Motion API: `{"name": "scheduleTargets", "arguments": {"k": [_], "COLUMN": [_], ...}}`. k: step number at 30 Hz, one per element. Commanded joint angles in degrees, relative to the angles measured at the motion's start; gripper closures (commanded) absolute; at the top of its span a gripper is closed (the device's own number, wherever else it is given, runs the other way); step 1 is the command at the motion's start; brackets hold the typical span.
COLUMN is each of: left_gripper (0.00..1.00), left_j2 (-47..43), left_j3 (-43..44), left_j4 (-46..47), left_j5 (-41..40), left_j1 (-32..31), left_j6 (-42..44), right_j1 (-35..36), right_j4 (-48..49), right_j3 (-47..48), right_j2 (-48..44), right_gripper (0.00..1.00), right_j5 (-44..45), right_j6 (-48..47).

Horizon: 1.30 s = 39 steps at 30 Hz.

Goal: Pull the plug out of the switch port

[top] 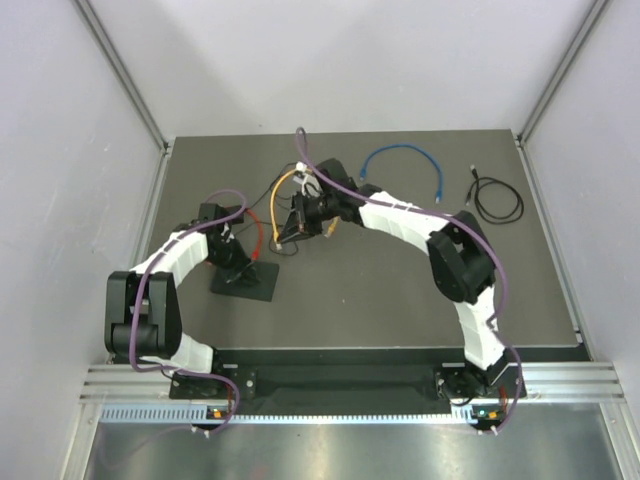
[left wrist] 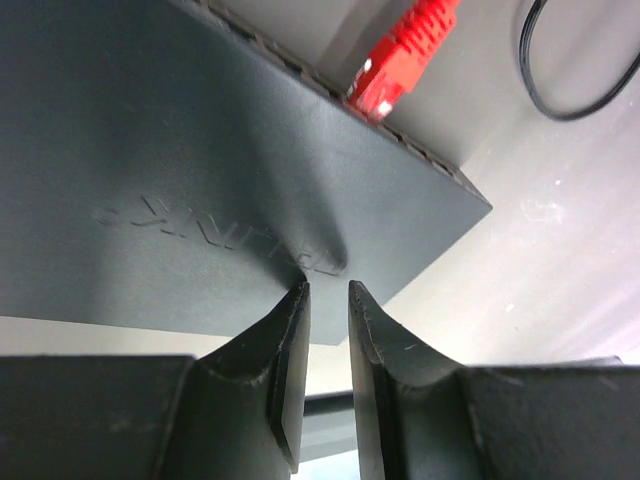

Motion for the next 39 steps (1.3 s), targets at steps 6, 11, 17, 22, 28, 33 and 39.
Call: {"name": "scheduleTargets", "arguments": {"k": [6, 11, 17, 22, 28, 33, 39], "left_gripper": [0.72, 0.72, 0.72, 0.72, 0.72, 0.72, 0.72], "left_j2": [-1.7, -2.6, -2.7, -1.8, -1.4, -1.3, -1.4], "left_j3": [2.3, 1.9, 1.1, 1.4, 2.6, 2.7, 2.6], "left_j4": [0.7, 1.4, 3.5, 4.1, 2.8, 2.4, 1.6], "left_j5": [-3.7, -3.9, -1.6, -0.1, -0.3, 0.2, 0.3], "left_j1": [-0.1, -0.3, -0.3, -0.3, -0.2, -0.2, -0.2], "left_j6": [3.6, 4.6, 4.0, 4.3, 6.0, 6.4, 6.9], "right_j1": [-7.4, -13.2, -18.6, -22.6, -27.3, -27.8, -27.7], "right_j4": [-11.3, -17.1, -18.0, -17.1, -18.3, -16.9, -13.9], "right_j3": [4.6, 9.6, 9.4, 13.7, 20.4, 22.2, 22.4], "right_j2": [-13.5, -16.5, -15.8, -9.6, 0.6, 6.9, 11.8], "right_gripper": [1.00, 1.00, 1.00, 1.00, 1.00, 1.00, 1.00], "right_j5": [-1.8, 5.4, 13.6, 15.6, 12.4, 11.1, 10.4], "right_j6": [-6.5, -4.7, 0.1, -1.1, -1.3, -1.2, -1.1]}}
